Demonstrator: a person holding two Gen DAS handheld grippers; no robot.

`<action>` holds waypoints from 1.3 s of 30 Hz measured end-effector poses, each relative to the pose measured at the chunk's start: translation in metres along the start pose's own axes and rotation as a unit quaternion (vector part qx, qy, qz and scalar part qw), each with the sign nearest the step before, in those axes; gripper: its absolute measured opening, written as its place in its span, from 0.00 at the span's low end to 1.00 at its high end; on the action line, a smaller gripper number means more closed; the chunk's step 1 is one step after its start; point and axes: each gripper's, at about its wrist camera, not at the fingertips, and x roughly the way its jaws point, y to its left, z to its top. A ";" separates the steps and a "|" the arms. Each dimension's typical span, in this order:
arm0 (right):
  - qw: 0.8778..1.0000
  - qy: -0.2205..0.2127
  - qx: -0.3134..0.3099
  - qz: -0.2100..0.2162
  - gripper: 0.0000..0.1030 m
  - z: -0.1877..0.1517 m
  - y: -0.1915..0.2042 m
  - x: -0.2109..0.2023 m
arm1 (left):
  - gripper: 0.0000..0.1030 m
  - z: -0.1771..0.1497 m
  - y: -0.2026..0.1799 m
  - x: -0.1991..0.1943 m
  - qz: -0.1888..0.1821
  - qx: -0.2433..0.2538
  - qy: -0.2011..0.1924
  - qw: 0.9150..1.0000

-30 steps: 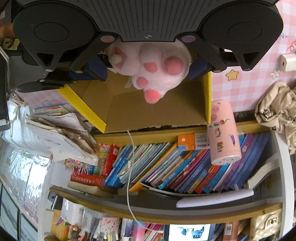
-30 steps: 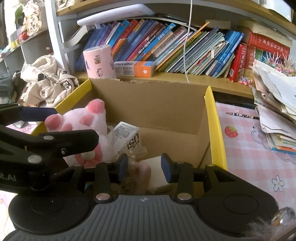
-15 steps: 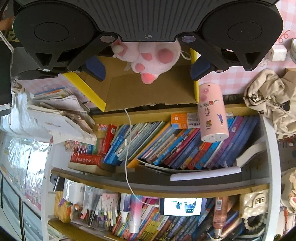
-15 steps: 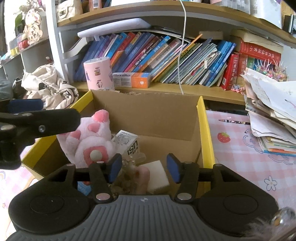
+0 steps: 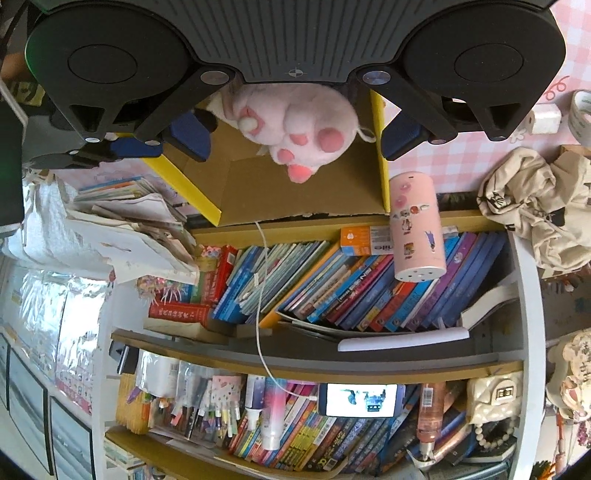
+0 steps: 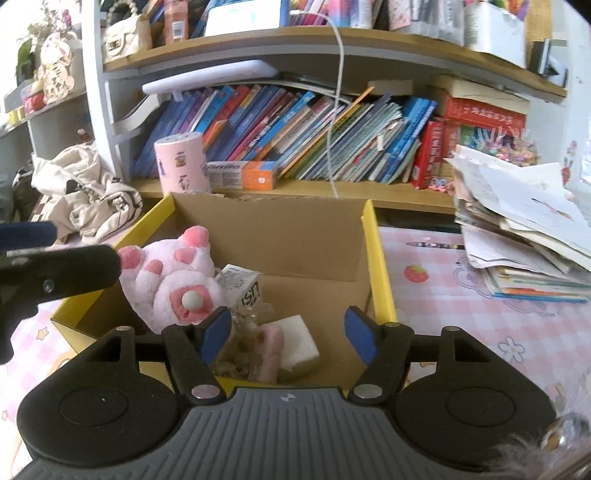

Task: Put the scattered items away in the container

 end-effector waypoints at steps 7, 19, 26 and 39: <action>0.999 -0.017 0.014 -0.032 0.68 -0.014 0.016 -0.025 | 0.97 -0.013 0.016 -0.022 -0.009 -0.019 0.004 1.000; 0.999 -0.025 0.002 -0.039 0.70 -0.030 0.078 -0.056 | 0.97 -0.035 0.057 -0.065 -0.018 -0.046 0.008 0.999; 0.999 -0.020 -0.009 -0.038 0.70 -0.041 0.116 -0.072 | 0.97 -0.051 0.083 -0.090 -0.019 -0.062 0.016 0.998; 0.999 -0.015 -0.023 -0.034 0.70 -0.058 0.179 -0.094 | 0.97 -0.070 0.121 -0.136 -0.017 -0.072 0.009 0.997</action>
